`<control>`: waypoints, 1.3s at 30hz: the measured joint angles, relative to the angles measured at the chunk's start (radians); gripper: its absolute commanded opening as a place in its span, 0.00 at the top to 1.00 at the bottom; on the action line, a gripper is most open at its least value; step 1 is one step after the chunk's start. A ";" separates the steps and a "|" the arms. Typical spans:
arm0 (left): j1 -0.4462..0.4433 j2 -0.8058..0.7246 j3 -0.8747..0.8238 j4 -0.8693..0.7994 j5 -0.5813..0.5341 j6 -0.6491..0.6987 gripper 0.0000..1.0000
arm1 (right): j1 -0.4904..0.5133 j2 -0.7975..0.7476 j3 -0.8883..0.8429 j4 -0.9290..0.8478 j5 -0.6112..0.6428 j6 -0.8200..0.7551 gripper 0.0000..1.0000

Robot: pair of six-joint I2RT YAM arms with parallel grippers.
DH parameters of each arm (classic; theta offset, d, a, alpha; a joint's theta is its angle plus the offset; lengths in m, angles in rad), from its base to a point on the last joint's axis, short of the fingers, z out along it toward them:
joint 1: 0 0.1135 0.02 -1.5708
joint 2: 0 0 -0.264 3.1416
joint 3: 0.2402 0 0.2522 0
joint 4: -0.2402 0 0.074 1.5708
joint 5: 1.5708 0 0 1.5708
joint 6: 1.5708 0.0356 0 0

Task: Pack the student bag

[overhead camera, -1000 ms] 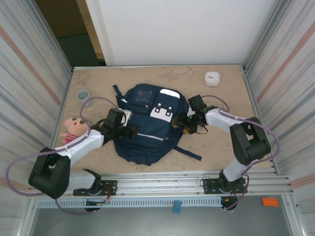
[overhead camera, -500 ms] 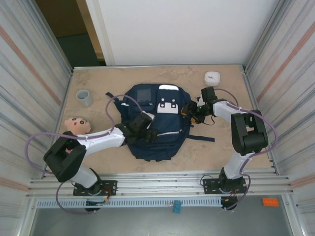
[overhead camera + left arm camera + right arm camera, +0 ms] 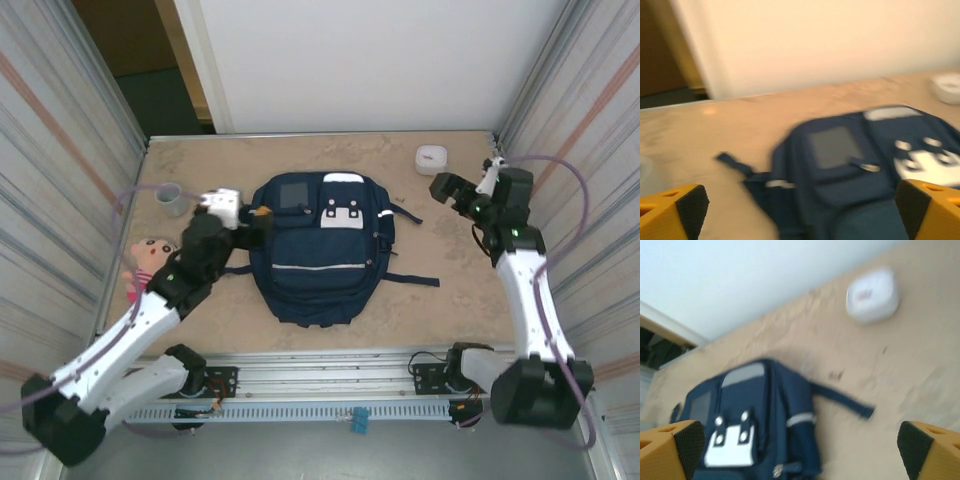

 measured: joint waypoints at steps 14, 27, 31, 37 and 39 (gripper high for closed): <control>0.303 0.127 -0.517 0.552 0.049 0.190 0.01 | -0.059 0.133 -0.571 0.596 0.074 -0.271 0.01; 0.462 0.665 -0.357 0.927 0.203 0.148 0.01 | 0.026 0.512 -0.560 1.038 0.109 -0.290 0.01; 0.477 0.655 -0.283 0.907 0.198 0.122 0.01 | 0.028 0.512 -0.546 1.053 0.151 -0.291 0.01; 0.477 0.654 -0.283 0.849 0.198 0.115 0.01 | 0.029 0.512 -0.546 1.054 0.174 -0.294 0.01; 0.477 0.654 -0.283 0.840 0.199 0.115 0.01 | 0.028 0.512 -0.546 1.054 0.176 -0.294 0.01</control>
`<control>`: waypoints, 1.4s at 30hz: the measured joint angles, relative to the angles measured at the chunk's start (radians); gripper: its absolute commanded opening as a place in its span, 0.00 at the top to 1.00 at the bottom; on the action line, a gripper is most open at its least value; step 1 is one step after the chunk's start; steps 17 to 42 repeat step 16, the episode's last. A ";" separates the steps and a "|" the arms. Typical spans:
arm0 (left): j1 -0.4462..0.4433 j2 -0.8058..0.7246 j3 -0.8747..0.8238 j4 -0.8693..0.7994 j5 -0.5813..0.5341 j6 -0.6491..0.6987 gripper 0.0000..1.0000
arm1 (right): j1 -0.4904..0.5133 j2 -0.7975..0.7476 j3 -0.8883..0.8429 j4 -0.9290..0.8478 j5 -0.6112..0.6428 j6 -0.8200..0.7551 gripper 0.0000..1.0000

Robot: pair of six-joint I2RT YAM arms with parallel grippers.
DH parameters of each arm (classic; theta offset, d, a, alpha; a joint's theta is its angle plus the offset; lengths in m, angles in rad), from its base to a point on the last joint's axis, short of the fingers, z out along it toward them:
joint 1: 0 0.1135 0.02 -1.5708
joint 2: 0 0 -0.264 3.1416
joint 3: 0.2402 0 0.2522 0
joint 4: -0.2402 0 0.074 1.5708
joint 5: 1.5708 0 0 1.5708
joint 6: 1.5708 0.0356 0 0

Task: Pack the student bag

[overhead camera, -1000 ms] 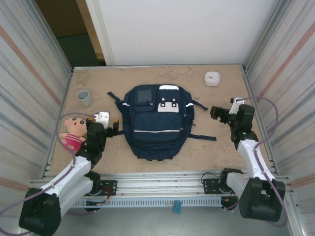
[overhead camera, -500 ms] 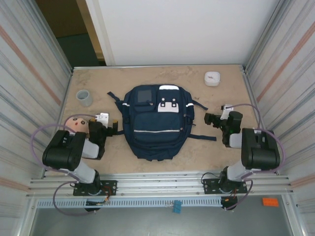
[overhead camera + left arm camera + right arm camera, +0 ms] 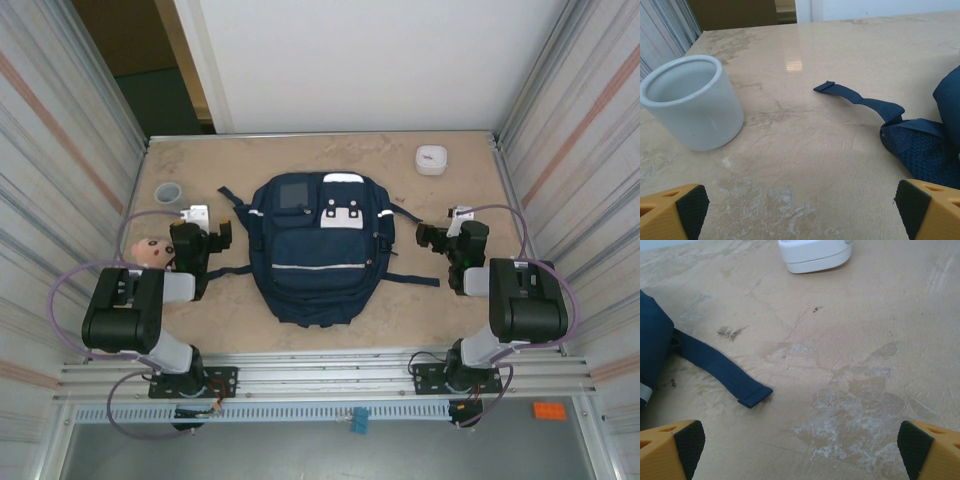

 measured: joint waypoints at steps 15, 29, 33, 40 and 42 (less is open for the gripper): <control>0.002 0.000 0.000 -0.013 0.011 -0.003 0.01 | 0.000 0.000 0.000 0.000 0.002 0.000 0.01; 0.002 0.000 0.000 -0.014 0.016 -0.003 0.01 | 0.000 0.000 0.000 0.000 0.002 0.000 0.01; 0.002 0.000 0.000 -0.014 0.016 -0.003 0.01 | 0.000 0.000 0.000 0.000 0.002 0.000 0.01; 0.002 0.000 0.000 -0.014 0.016 -0.003 0.01 | 0.000 0.000 0.000 0.000 0.002 0.000 0.01; 0.002 0.000 0.000 -0.014 0.016 -0.003 0.01 | 0.000 0.000 0.000 0.000 0.002 0.000 0.01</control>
